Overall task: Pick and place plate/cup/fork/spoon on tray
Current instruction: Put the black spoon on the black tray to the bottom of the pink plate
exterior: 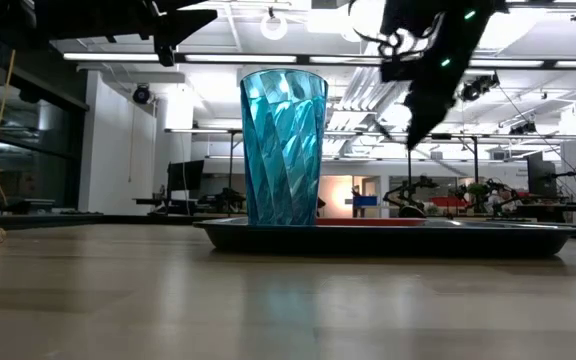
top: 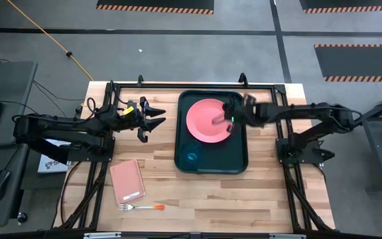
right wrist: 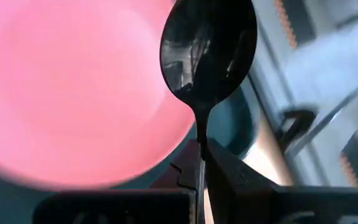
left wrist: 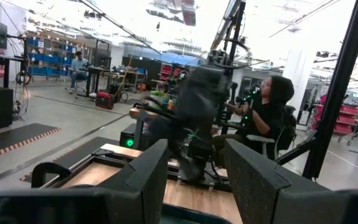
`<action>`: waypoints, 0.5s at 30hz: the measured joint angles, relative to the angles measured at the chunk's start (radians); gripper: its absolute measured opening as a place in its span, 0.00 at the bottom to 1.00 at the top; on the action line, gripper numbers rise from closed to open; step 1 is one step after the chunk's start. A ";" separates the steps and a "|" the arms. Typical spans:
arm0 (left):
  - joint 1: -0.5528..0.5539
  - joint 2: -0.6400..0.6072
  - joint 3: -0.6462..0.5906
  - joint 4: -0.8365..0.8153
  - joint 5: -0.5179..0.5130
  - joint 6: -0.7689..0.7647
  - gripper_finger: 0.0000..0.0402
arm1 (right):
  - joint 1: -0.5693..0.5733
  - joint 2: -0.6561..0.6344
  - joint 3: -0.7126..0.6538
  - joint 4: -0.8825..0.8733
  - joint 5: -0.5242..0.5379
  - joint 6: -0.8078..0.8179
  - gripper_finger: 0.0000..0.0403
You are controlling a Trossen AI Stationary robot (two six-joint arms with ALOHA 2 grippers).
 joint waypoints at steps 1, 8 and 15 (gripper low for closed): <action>0.000 0.000 0.000 0.000 0.000 0.000 0.37 | -0.039 0.006 0.000 0.056 -0.010 -0.084 0.00; 0.000 0.000 0.000 -0.006 0.000 0.000 0.37 | -0.253 0.112 0.041 0.373 -0.143 -0.383 0.00; 0.000 0.000 0.000 -0.006 0.000 0.000 0.37 | -0.342 0.332 0.175 0.425 -0.193 -0.466 0.00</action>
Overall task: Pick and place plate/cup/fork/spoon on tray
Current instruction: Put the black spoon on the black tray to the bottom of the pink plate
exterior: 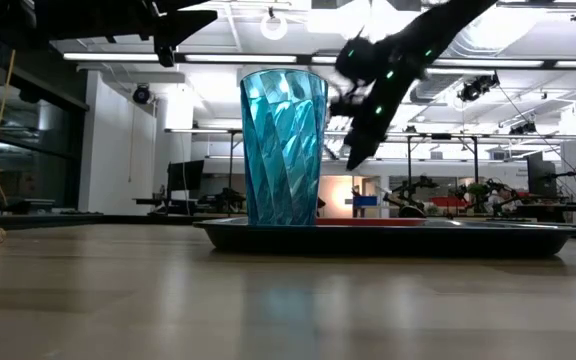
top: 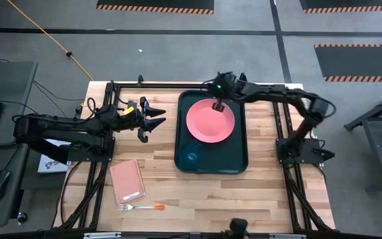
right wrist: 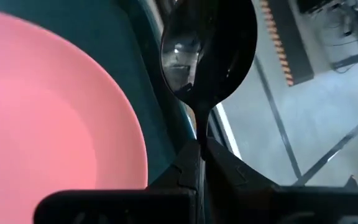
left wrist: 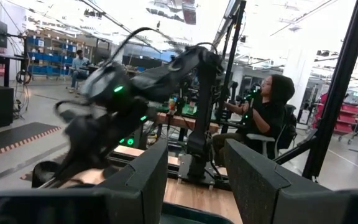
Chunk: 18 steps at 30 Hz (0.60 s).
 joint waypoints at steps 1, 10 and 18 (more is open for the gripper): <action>0.000 0.000 0.000 0.000 0.000 0.000 0.37 | -0.009 0.034 0.017 0.001 -0.010 -0.013 0.00; -0.001 0.000 0.000 -0.002 0.000 0.000 0.37 | -0.052 0.259 0.134 -0.008 -0.034 -0.095 0.00; 0.001 0.000 0.000 -0.001 0.000 0.006 0.37 | -0.056 0.298 0.153 -0.009 -0.104 -0.120 0.00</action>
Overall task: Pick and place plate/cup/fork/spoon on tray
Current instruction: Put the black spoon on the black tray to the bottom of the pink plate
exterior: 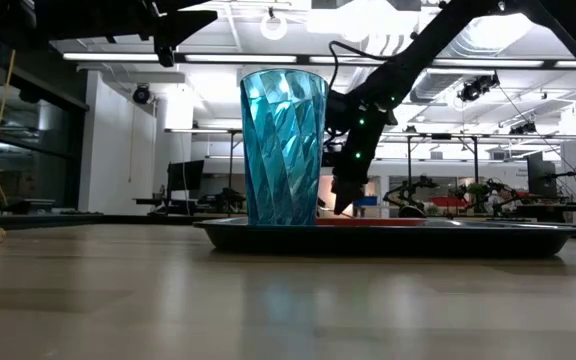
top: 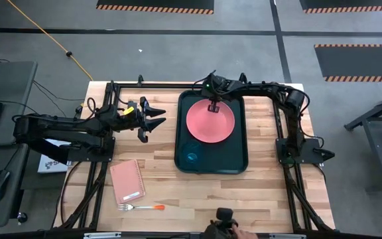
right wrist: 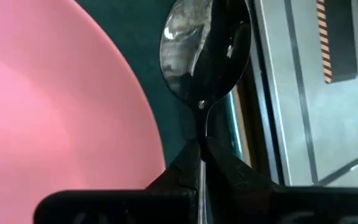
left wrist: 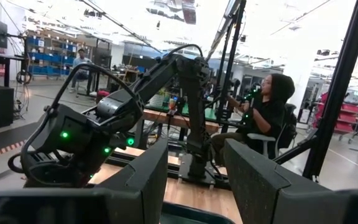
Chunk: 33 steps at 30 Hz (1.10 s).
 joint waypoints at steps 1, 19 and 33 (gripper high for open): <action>0.000 0.000 0.000 0.000 0.000 0.009 0.37 | 0.000 0.000 0.000 0.000 -0.011 0.000 0.00; 0.000 0.000 0.000 0.000 -0.001 0.039 0.37 | 0.000 -0.023 0.000 -0.021 0.071 0.002 0.00; 0.000 0.000 0.000 0.000 -0.001 0.039 0.37 | 0.194 -0.364 0.000 -0.637 0.093 0.275 0.00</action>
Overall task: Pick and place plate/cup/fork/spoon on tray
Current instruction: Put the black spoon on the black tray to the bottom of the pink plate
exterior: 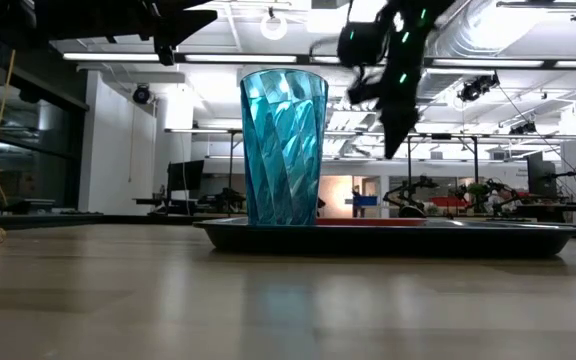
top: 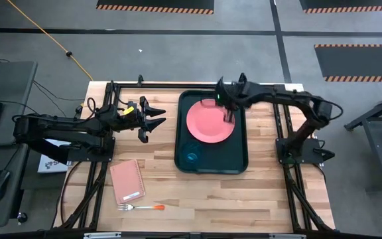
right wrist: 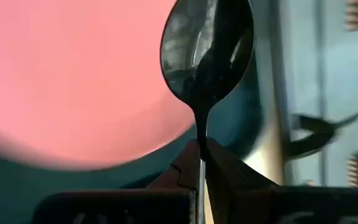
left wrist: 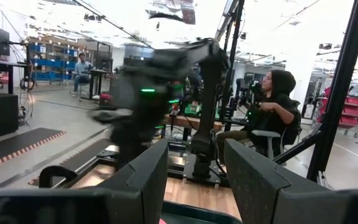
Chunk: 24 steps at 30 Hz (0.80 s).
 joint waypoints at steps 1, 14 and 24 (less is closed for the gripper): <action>0.000 0.000 0.000 0.000 0.000 0.000 0.37 | 0.038 -0.016 0.000 -0.045 -0.014 0.041 0.00; 0.000 0.000 0.000 0.002 0.000 -0.017 0.37 | 0.478 0.102 0.000 -0.019 -0.190 0.374 0.00; 0.000 0.000 0.000 0.001 0.000 -0.018 0.37 | 0.427 0.257 -0.001 0.114 -0.154 0.402 0.00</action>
